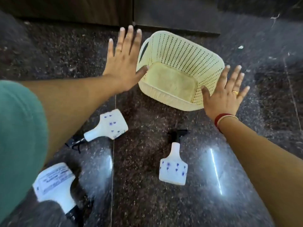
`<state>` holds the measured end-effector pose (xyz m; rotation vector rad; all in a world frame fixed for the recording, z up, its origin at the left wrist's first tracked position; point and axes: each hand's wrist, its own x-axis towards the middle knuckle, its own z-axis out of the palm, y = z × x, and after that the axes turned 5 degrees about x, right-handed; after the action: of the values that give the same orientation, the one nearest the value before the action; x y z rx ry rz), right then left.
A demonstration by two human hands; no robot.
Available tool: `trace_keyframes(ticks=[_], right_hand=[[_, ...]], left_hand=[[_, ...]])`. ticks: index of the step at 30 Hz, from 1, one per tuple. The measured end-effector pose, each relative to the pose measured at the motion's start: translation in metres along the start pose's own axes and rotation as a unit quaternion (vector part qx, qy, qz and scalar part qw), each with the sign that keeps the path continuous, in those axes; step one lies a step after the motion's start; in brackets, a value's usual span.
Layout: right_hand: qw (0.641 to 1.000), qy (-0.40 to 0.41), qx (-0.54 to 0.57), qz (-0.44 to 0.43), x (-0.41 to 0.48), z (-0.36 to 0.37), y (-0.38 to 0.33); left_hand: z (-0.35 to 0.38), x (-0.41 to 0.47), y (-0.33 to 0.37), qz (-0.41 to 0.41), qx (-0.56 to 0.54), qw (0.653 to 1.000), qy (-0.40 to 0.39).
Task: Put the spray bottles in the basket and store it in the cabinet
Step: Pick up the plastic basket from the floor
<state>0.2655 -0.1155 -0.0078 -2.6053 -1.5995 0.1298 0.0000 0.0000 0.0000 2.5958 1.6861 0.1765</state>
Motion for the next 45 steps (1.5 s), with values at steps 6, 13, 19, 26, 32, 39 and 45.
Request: trace_keyframes(ticks=[6, 13, 19, 26, 32, 39, 45], right_hand=[[0.998, -0.054, 0.016, 0.039, 0.017, 0.020, 0.015], [0.983, -0.054, 0.159, 0.067, 0.030, 0.030, 0.017], [0.966, -0.053, 0.225, 0.112, 0.032, 0.031, 0.014], [0.961, -0.047, 0.240, 0.126, 0.035, 0.032, 0.013], [0.965, -0.044, 0.241, 0.091, 0.019, 0.019, -0.001], [0.967, -0.056, 0.244, 0.039, -0.029, -0.022, -0.062], [0.960, -0.111, 0.256, -0.021, -0.103, -0.079, -0.131]], left_hand=[[0.018, 0.034, 0.004, -0.012, 0.041, 0.995, -0.086], [0.030, 0.049, 0.023, -0.111, -0.114, 0.968, -0.194], [0.034, 0.050, 0.025, -0.141, -0.124, 0.966, -0.175], [0.036, 0.040, 0.023, -0.144, -0.140, 0.966, -0.165], [0.026, 0.004, 0.011, -0.195, -0.180, 0.953, -0.145], [-0.040, -0.063, -0.038, -0.257, -0.189, 0.939, -0.126], [-0.119, -0.161, -0.093, -0.311, -0.166, 0.925, -0.142]])
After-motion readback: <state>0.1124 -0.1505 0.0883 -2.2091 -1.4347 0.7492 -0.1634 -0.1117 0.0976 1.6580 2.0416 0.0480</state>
